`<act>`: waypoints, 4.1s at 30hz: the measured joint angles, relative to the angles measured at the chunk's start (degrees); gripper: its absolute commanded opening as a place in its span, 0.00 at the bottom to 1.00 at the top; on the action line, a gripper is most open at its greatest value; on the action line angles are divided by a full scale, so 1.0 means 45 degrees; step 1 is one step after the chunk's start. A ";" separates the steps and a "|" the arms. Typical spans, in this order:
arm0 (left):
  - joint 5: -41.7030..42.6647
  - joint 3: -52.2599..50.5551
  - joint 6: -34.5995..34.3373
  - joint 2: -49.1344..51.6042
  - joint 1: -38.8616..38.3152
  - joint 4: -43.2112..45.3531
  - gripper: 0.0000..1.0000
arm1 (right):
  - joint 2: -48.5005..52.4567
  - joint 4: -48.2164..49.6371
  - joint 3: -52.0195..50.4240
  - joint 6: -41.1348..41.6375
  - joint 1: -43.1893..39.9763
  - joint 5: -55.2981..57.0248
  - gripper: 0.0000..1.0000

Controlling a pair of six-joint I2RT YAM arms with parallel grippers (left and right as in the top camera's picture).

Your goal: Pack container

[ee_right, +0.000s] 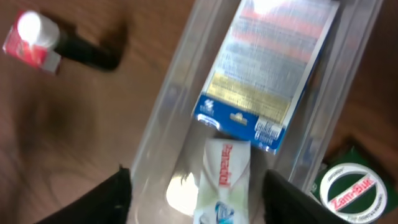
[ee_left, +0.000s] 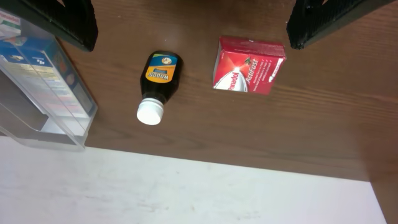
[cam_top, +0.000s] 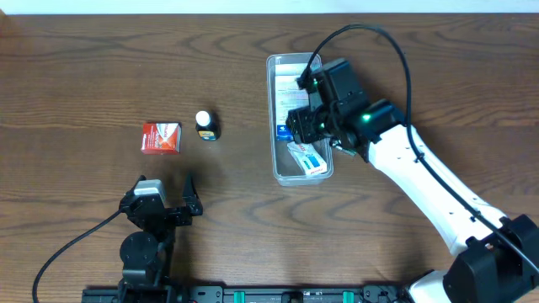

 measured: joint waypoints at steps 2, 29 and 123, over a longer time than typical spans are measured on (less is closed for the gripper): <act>0.0000 0.0000 0.0000 0.0000 0.0000 0.0000 0.98 | 0.0049 -0.0194 0.0000 -0.0126 0.0068 -0.0019 0.52; 0.0000 0.0000 0.0000 0.0000 0.0000 0.0000 0.98 | 0.2021 -0.2909 -0.0005 -0.4784 0.0199 -0.0243 0.82; 0.0000 0.0000 0.0000 0.0000 0.0000 0.0000 0.98 | 0.3541 -0.1462 -0.0335 -0.0641 0.0413 0.1967 0.01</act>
